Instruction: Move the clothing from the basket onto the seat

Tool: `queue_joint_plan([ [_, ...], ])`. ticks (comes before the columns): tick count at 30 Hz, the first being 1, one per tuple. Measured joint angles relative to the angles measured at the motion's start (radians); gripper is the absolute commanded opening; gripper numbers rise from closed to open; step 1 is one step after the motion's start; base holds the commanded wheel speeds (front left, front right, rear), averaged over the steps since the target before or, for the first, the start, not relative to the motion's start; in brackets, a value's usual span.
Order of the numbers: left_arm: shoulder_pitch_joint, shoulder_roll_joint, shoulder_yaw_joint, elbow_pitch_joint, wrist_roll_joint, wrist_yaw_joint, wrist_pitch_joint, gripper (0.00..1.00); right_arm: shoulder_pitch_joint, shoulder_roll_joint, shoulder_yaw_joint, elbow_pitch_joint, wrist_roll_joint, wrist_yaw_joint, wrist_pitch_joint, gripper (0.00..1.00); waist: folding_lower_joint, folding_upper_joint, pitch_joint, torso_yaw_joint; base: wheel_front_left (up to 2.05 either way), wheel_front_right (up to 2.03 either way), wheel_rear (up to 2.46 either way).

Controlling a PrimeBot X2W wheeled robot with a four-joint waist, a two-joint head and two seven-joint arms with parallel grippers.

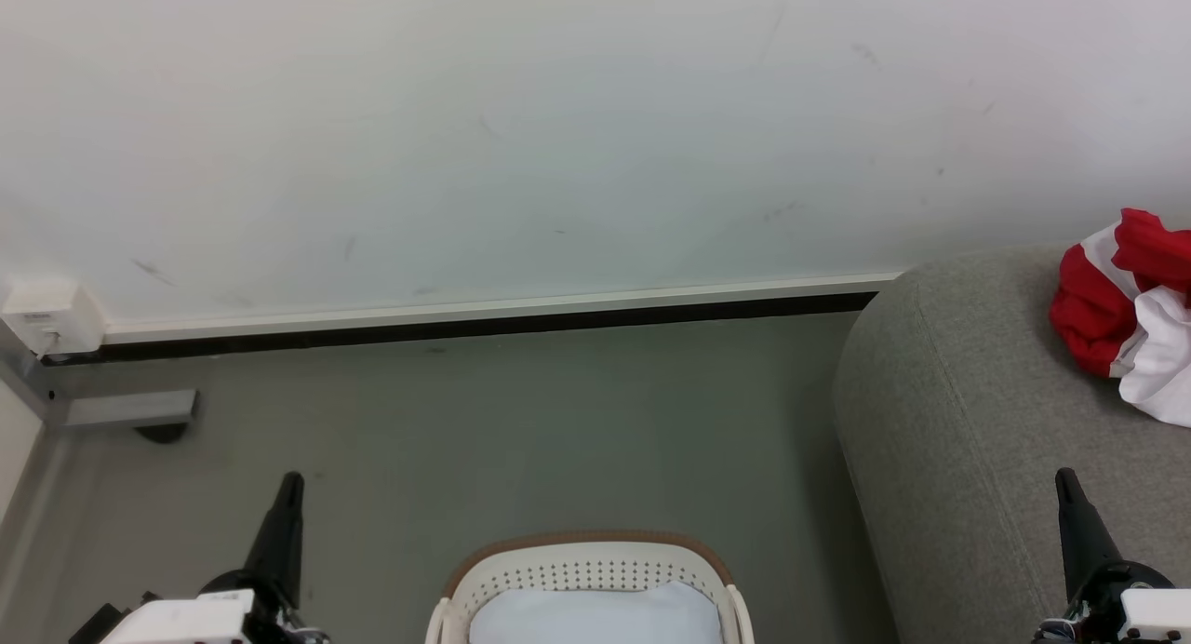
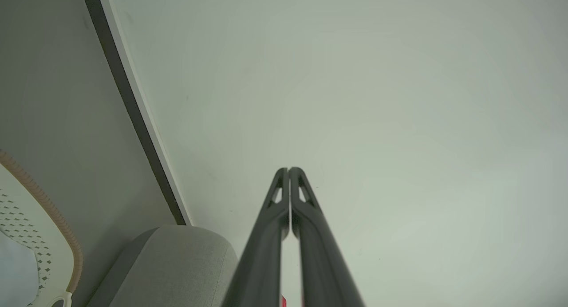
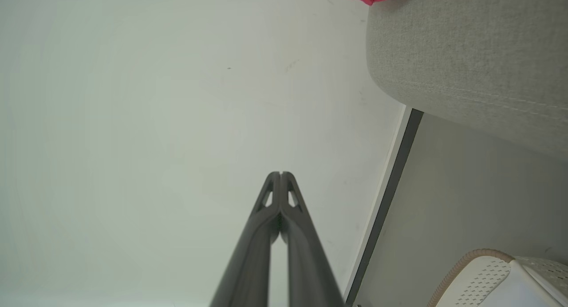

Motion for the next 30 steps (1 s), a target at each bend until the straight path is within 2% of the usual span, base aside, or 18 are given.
queue_joint_plan([
  [30,0.000,0.000,0.000,0.000,0.000,0.000,0.000,0.00,0.000,0.000,0.000,0.000,0.000,0.000,0.000,0.00,0.0000,0.0000,0.000,0.000,0.00,0.00,0.00],
])
